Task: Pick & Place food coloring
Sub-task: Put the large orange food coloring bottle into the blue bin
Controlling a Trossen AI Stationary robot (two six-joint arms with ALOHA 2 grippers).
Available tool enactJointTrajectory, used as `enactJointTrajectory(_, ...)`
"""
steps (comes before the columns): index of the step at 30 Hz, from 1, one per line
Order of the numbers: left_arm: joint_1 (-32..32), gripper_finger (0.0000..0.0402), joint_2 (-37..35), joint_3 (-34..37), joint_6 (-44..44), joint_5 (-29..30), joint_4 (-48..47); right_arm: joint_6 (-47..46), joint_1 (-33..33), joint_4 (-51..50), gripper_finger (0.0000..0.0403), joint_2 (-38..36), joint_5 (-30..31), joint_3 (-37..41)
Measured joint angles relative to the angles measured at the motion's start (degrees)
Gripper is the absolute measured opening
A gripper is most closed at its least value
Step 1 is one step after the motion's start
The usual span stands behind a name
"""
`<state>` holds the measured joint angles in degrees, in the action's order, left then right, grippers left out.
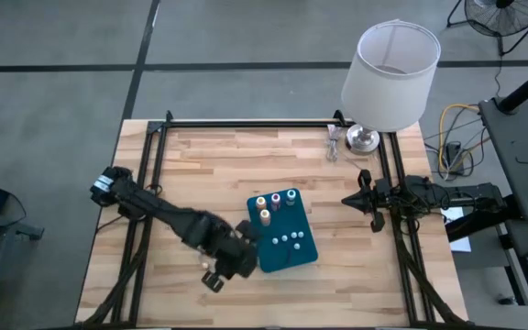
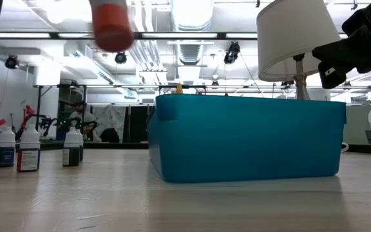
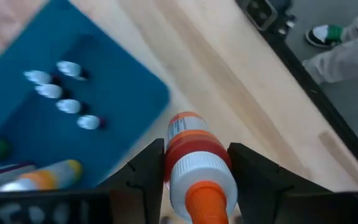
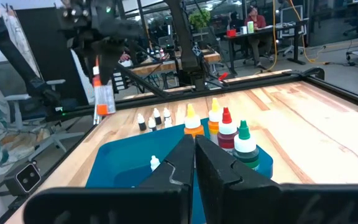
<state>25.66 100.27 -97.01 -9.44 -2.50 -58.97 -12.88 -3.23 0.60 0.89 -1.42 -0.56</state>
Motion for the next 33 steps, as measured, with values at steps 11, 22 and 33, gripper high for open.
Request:
enactJointTrajectory(11,-9.9,0.0133,0.0,-3.4,-9.0,0.0,-0.8,0.0,0.0,0.0,0.0009,0.0,0.0,0.0)
enactJointTrajectory(22,-18.9,0.0133,0.0,-5.9,-15.0,0.0,-0.7,0.0,0.0,0.0,0.0009,0.0,0.0,0.0)
enactJointTrajectory(33,-23.9,0.0133,0.0,-7.6,-11.6,-0.9,-0.5,0.0,0.0,0.0,0.0009,0.0,0.0,0.0)
